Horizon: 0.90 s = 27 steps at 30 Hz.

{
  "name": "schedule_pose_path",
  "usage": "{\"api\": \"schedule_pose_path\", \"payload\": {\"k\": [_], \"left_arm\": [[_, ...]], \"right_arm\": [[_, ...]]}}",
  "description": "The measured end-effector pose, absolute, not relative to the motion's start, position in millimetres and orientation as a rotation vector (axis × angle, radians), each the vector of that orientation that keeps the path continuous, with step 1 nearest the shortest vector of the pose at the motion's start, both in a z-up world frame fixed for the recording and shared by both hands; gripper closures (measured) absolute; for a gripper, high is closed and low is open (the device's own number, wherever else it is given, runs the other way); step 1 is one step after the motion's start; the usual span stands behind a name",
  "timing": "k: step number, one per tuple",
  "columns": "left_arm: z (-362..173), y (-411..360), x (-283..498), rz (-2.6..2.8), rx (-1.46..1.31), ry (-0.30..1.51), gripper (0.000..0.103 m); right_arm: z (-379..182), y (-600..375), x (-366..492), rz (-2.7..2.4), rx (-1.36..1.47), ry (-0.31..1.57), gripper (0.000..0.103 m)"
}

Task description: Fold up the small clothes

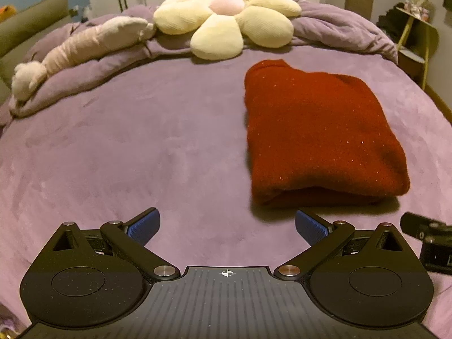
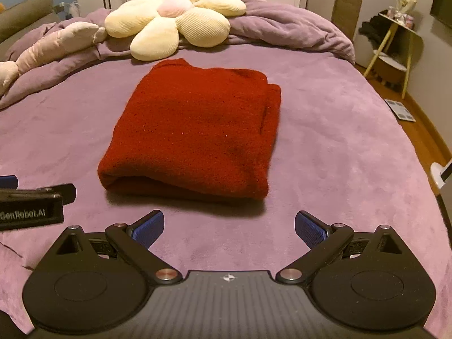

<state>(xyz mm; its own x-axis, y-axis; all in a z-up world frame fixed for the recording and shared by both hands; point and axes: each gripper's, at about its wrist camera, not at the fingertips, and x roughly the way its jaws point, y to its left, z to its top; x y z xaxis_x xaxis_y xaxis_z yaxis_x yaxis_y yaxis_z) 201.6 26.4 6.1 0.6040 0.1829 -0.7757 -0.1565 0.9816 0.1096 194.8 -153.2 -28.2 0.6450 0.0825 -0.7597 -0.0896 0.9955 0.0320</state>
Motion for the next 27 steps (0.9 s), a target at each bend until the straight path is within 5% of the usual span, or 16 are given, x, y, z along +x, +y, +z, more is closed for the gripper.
{"api": "schedule_pose_path", "payload": {"k": [27], "left_arm": [[8.9, 19.4, 205.3, 0.195, 0.071, 0.935, 0.0]], "right_arm": [[-27.0, -158.3, 202.3, 0.056, 0.033, 0.924, 0.004]]}}
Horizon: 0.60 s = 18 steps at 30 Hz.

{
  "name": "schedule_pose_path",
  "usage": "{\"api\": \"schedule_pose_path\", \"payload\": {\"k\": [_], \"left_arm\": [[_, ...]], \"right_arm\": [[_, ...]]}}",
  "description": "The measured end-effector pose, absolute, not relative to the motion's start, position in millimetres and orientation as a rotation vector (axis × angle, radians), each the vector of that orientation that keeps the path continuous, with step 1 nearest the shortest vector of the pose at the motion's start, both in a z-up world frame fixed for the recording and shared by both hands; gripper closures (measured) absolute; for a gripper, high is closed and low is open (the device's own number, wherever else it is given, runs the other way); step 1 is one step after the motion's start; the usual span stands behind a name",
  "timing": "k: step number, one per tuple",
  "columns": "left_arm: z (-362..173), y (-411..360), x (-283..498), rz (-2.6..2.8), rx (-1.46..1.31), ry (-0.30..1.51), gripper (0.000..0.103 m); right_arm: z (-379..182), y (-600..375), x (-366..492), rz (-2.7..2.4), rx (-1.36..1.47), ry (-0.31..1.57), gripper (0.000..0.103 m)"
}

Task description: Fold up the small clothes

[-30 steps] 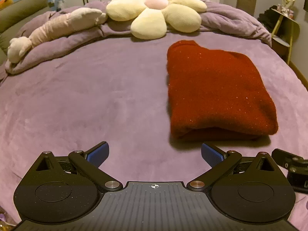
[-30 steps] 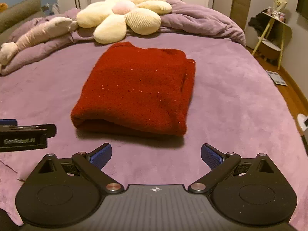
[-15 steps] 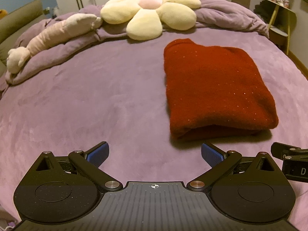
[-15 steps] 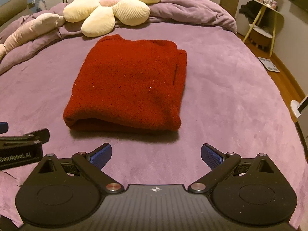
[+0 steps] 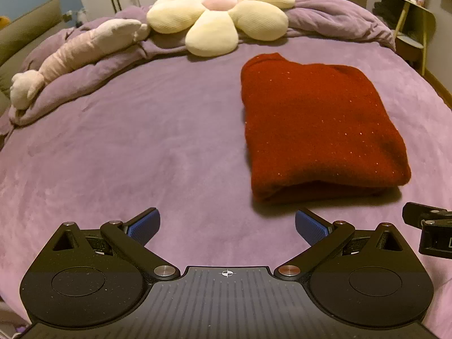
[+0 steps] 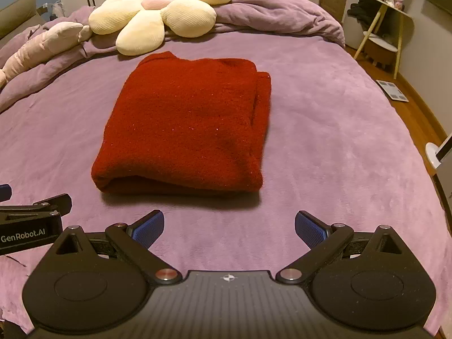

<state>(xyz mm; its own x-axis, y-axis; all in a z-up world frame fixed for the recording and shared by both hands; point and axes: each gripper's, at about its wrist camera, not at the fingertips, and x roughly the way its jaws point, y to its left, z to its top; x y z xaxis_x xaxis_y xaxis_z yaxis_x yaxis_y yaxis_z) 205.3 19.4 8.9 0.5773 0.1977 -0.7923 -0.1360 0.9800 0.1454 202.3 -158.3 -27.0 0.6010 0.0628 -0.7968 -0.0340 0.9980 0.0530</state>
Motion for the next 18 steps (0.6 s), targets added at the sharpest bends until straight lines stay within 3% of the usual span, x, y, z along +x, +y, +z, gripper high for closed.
{"api": "schedule_pose_path", "payload": {"k": [18], "left_arm": [[7.5, 20.7, 208.4, 0.193, 0.06, 0.954, 0.0]], "right_arm": [[-26.6, -159.6, 204.6, 0.047, 0.037, 0.929, 0.004]]}}
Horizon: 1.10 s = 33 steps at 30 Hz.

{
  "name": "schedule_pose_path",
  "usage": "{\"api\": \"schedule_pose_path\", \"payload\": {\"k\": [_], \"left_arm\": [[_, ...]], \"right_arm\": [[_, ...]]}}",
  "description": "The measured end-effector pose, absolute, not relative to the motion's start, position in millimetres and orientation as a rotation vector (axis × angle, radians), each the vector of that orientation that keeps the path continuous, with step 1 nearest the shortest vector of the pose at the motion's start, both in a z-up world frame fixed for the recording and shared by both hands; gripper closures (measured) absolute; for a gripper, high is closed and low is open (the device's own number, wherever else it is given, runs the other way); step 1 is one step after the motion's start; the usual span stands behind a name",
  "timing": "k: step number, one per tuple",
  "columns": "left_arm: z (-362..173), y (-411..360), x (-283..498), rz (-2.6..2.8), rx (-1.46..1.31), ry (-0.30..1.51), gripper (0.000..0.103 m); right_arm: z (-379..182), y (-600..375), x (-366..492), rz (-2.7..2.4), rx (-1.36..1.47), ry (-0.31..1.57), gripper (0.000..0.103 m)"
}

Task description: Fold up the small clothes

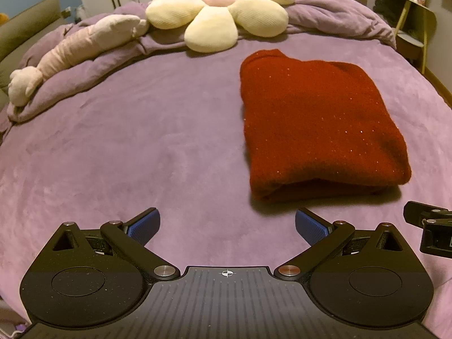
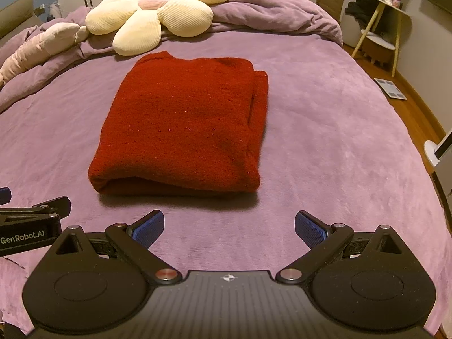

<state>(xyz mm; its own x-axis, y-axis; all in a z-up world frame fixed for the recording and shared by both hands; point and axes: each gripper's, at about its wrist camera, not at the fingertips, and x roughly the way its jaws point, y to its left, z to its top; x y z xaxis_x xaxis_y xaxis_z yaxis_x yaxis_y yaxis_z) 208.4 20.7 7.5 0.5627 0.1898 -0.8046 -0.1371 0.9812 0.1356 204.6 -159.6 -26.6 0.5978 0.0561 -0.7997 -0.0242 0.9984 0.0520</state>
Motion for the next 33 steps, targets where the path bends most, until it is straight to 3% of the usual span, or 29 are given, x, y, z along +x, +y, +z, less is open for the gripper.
{"api": "schedule_pose_path", "payload": {"k": [33], "left_arm": [[2.0, 18.0, 210.9, 0.172, 0.06, 0.967, 0.0]], "right_arm": [[-30.1, -163.1, 205.3, 0.043, 0.047, 0.925, 0.004]]}}
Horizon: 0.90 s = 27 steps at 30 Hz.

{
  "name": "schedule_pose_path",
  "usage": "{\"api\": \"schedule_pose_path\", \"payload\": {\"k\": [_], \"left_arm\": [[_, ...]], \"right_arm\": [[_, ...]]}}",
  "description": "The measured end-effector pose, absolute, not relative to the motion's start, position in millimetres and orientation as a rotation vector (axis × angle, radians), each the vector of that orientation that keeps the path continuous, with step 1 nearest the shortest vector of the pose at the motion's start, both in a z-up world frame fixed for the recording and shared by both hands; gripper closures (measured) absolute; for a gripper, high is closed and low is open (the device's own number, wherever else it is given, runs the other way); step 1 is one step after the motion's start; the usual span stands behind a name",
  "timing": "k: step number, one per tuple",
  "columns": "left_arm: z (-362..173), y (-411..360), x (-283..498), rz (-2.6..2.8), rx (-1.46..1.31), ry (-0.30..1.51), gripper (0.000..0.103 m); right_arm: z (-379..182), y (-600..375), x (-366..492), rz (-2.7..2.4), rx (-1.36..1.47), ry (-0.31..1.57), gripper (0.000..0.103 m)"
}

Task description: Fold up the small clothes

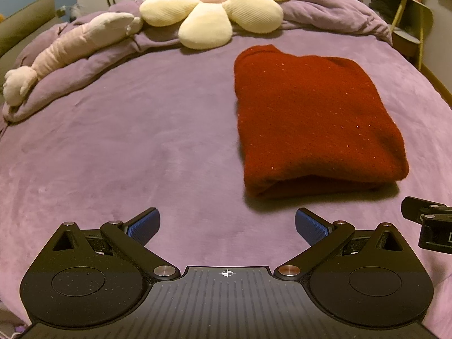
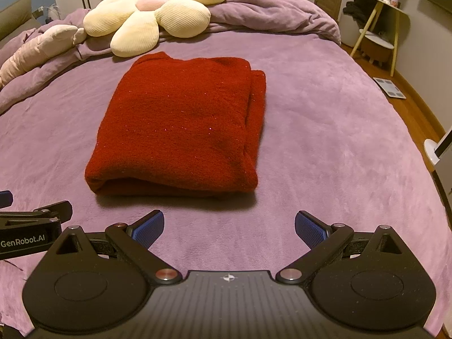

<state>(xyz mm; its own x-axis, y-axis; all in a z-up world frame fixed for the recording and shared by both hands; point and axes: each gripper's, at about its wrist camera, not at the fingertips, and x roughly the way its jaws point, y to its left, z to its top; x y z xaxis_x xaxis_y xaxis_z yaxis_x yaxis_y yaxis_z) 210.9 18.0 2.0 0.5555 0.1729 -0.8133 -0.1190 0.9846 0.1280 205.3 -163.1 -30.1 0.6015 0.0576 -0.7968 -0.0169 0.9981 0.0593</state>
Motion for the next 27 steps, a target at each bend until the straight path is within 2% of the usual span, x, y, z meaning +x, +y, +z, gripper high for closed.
{"api": "schedule_pose_path", "payload": {"k": [27], "left_arm": [[2.0, 13.9, 209.3, 0.159, 0.079, 0.954, 0.0]], "right_arm": [[-32.7, -165.4, 205.0, 0.037, 0.051, 0.922, 0.004]]}}
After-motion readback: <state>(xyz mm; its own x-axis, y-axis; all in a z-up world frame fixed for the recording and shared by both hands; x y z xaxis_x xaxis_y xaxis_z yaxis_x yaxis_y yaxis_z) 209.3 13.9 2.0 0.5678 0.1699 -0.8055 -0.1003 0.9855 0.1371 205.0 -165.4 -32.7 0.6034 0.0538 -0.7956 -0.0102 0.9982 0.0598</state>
